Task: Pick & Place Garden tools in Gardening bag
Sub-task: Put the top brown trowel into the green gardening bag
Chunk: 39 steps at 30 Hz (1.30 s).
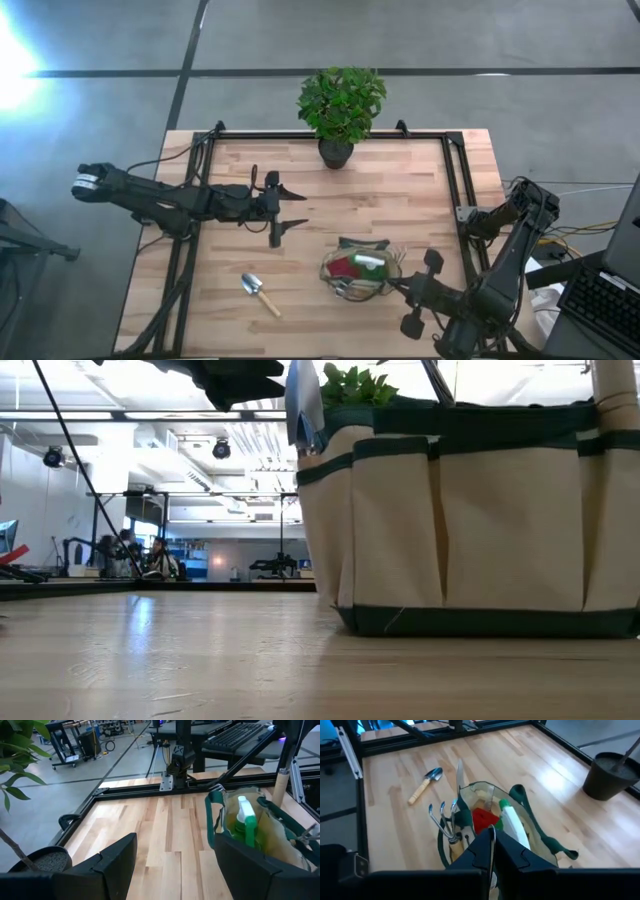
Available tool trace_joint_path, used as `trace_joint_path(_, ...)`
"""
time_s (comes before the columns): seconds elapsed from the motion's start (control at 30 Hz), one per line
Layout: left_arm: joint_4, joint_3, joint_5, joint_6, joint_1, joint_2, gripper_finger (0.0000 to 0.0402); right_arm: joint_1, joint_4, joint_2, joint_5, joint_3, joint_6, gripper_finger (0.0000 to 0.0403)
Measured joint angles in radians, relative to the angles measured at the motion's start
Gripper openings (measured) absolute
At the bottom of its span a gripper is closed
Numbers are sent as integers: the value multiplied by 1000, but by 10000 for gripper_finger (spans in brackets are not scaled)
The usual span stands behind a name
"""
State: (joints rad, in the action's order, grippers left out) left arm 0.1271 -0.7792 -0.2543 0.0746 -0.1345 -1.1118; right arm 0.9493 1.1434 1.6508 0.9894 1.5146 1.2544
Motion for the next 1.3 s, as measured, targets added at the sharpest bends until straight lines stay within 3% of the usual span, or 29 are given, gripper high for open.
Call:
trace_joint_path(0.5, 0, 0, -5, 0, 0, 0, 266, -1, -28, 10, -20, -3, 15, 8)
trace_joint_path(1.3, 12, 0, -9, 0, 2, 0, 266, -7, -17, 199, 45, -15, 105, 8)
